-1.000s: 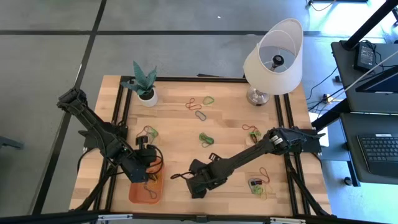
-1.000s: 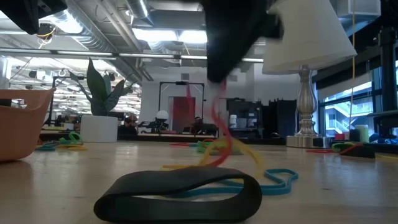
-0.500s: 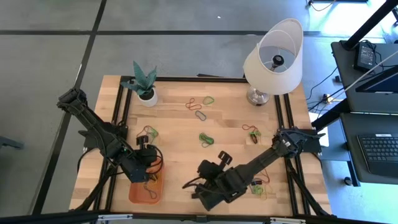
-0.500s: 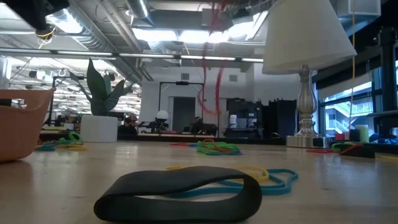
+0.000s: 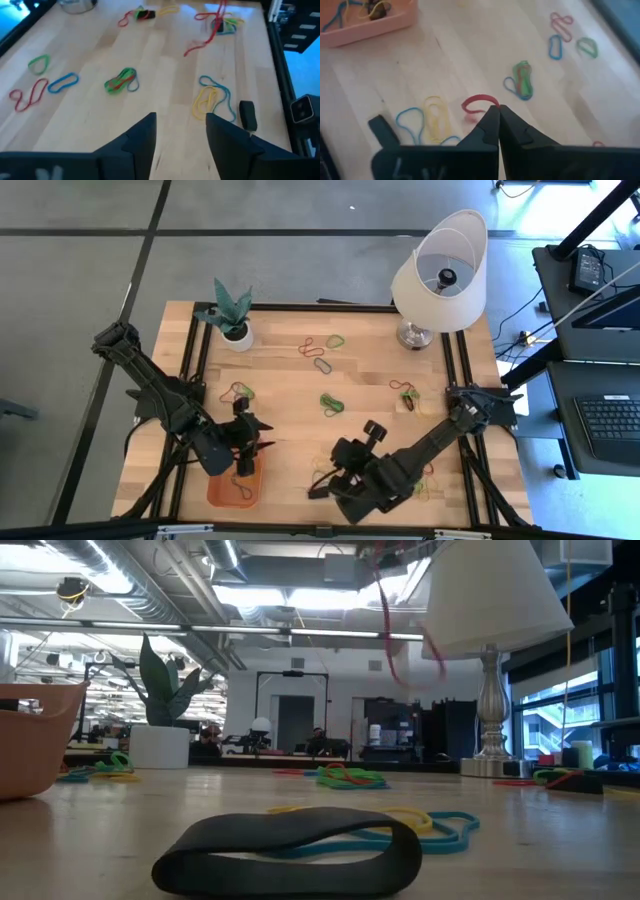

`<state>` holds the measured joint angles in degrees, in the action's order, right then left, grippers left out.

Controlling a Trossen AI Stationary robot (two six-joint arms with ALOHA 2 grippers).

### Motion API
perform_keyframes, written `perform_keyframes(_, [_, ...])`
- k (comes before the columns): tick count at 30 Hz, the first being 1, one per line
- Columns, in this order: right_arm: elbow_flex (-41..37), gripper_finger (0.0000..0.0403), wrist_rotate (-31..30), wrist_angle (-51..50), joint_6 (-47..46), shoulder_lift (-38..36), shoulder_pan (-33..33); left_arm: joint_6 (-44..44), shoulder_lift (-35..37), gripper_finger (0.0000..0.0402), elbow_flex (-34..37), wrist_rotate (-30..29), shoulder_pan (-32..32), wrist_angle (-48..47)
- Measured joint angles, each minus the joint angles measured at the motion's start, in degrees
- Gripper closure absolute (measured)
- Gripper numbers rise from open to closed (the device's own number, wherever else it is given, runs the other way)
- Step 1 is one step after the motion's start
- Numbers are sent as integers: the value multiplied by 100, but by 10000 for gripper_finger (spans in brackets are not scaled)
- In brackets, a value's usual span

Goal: Pick and place rubber bands into bin
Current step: Put the red rubber band into the orange bin

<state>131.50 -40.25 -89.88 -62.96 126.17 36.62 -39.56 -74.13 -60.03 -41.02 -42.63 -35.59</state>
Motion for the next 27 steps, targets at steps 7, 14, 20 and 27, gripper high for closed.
perform_keyframes(7, [-1633, 403, -178, 562, -415, -769, 31, 1071, 0, 239, 2, -149, 218, 897])
perform_keyframes(14, [-4466, 403, -40, 4000, 742, -2499, 32, 1741, -104, 255, 0, 170, 674, 2064])
perform_keyframes(20, [-6689, 403, 617, 7185, 2047, -4077, -197, 2073, -570, 255, 2, 498, 967, 3088])
perform_keyframes(27, [-7617, 403, 1437, 9357, 3484, -4710, -556, 2088, -1176, 228, 0, 518, 1270, 4454])
